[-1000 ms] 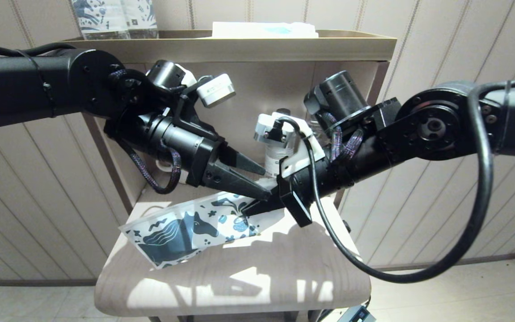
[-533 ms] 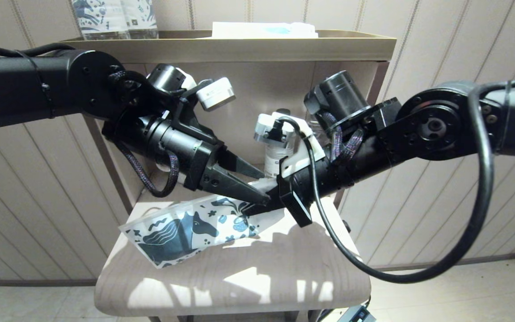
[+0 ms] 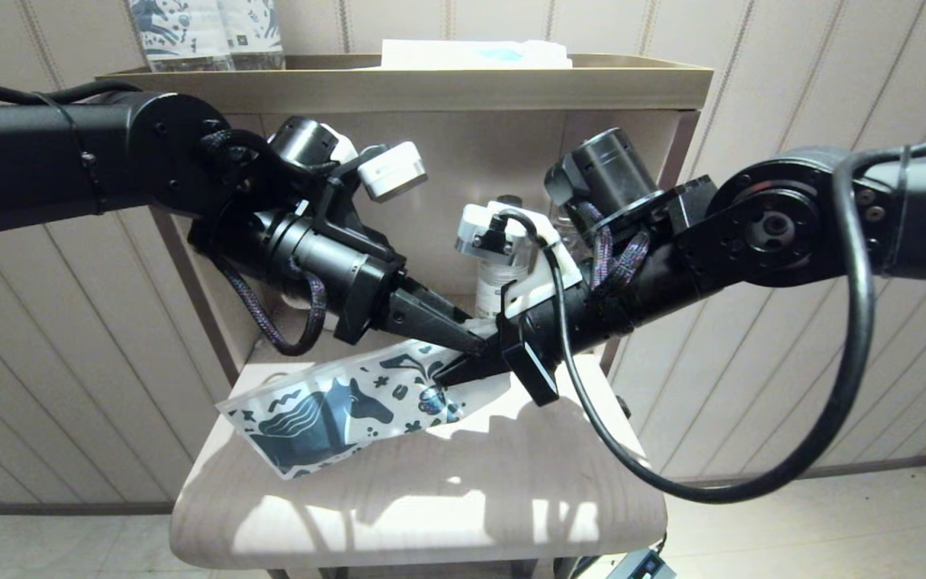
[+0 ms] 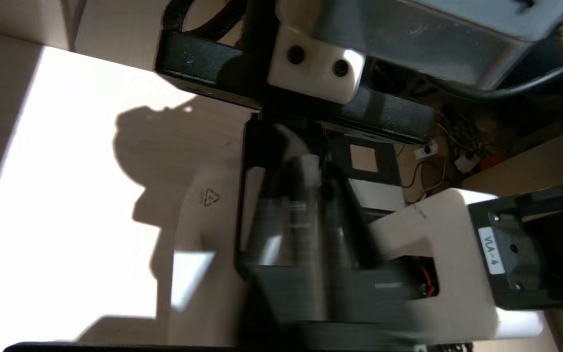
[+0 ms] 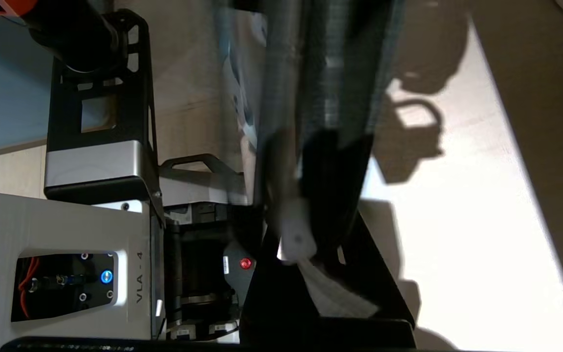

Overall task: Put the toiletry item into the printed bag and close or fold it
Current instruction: Close the strorage bag and place it on the desk

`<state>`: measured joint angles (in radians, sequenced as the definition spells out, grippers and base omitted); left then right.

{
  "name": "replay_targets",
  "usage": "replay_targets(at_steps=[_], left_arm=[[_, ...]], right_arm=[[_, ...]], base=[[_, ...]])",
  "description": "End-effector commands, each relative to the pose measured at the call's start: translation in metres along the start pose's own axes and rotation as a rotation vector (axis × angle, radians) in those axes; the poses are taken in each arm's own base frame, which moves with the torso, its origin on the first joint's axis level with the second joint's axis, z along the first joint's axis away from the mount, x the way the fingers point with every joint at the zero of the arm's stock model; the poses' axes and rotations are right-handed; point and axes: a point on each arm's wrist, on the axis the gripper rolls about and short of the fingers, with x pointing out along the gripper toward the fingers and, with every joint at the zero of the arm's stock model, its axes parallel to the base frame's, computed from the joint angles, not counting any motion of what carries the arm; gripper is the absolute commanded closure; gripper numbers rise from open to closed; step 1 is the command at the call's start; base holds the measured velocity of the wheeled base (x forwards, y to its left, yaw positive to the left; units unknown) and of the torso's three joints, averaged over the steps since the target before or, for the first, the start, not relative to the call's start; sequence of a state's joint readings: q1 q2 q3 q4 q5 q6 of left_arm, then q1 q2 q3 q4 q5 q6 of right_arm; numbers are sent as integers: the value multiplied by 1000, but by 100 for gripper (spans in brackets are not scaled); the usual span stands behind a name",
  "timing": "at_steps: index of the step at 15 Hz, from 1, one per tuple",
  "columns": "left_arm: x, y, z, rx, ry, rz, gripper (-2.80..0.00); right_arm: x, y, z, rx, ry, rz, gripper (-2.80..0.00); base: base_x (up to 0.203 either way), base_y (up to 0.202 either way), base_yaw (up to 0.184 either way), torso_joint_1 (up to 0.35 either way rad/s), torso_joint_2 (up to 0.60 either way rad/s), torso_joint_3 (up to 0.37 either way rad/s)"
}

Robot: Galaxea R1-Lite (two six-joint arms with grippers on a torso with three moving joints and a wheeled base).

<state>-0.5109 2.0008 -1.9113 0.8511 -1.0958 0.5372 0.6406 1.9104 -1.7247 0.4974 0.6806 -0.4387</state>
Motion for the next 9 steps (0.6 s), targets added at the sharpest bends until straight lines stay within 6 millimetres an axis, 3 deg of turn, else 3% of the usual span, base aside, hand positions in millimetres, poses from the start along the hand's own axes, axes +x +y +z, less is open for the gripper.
replay_targets(at_steps=[1,9], left_arm=[[1,2,-1,-5,1,-7,0],[3,3,-6,-14,16,-2,0]], right_arm=[[-1,-3,0,2,-2,-5,0],[-8,-9,-1,8,-3,-40,0]], base=[[0,0,0,0,0,0],[0,0,0,0,0,0]])
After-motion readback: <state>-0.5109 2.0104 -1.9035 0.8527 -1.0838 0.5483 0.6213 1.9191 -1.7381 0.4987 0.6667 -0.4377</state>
